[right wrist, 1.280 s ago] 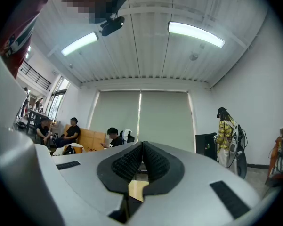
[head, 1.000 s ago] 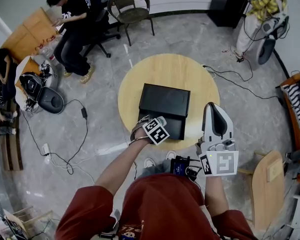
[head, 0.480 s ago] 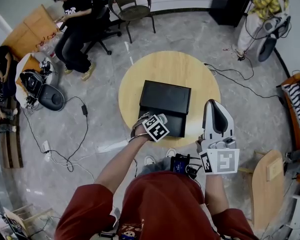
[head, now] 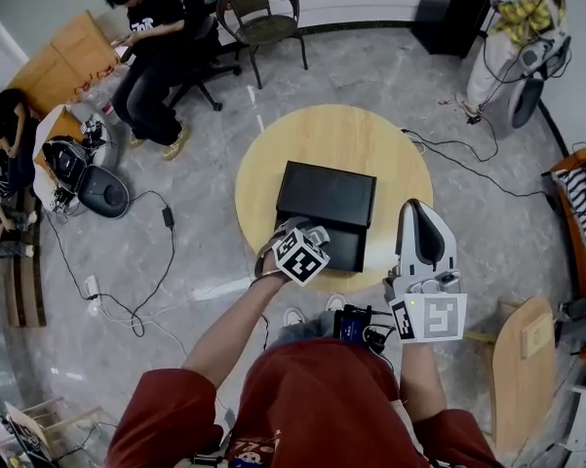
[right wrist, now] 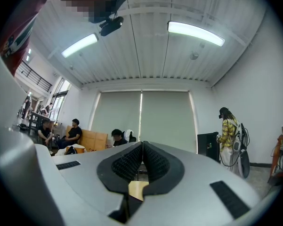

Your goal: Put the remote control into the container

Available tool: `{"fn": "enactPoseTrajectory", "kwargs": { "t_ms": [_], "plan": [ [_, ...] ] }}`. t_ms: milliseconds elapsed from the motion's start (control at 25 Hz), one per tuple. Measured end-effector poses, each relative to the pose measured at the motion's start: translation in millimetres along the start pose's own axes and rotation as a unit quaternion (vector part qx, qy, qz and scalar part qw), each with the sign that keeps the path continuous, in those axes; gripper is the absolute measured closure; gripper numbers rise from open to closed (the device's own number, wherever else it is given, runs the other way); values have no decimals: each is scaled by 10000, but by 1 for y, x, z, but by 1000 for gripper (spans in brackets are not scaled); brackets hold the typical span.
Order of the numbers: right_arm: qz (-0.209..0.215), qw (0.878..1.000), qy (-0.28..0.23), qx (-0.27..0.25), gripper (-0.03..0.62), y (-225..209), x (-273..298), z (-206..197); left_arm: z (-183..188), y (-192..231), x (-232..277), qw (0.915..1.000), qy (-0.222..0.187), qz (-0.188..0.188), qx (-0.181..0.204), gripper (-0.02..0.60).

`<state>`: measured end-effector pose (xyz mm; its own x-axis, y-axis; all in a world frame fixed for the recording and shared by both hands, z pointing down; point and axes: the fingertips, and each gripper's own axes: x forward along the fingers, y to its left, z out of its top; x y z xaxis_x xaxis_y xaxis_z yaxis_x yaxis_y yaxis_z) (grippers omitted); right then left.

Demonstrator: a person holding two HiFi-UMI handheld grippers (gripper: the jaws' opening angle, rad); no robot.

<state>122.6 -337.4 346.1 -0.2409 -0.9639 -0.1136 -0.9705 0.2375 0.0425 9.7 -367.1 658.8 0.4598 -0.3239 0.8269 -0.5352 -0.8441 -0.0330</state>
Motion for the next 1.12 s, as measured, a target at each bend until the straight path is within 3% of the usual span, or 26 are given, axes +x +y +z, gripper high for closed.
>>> {"fn": "enactPoseTrajectory", "kwargs": {
  "t_ms": [200, 320, 520, 720, 880, 1120],
  "plan": [
    [41, 10000, -8, -6, 570, 5, 4, 2, 25, 5, -29, 9975, -652, 178, -210, 318],
    [58, 10000, -7, -20, 570, 7, 5, 1, 44, 11, -53, 9896, -1312, 442, -388, 318],
    [60, 10000, 25, -22, 570, 10, 4, -2, 66, 9, -98, 9688, -2290, 619, -719, 318],
    [104, 9999, -9, -47, 569, 13, 7, -1, 83, 15, -146, 9488, -2879, 966, -866, 318],
    [159, 9999, -14, -67, 570, 19, 7, 0, 92, 20, -190, 9229, -3480, 1354, -939, 318],
    [223, 9997, 16, -79, 569, 27, 13, 0, 95, 29, -230, 8976, -3899, 1756, -1069, 318]
  ]
}}
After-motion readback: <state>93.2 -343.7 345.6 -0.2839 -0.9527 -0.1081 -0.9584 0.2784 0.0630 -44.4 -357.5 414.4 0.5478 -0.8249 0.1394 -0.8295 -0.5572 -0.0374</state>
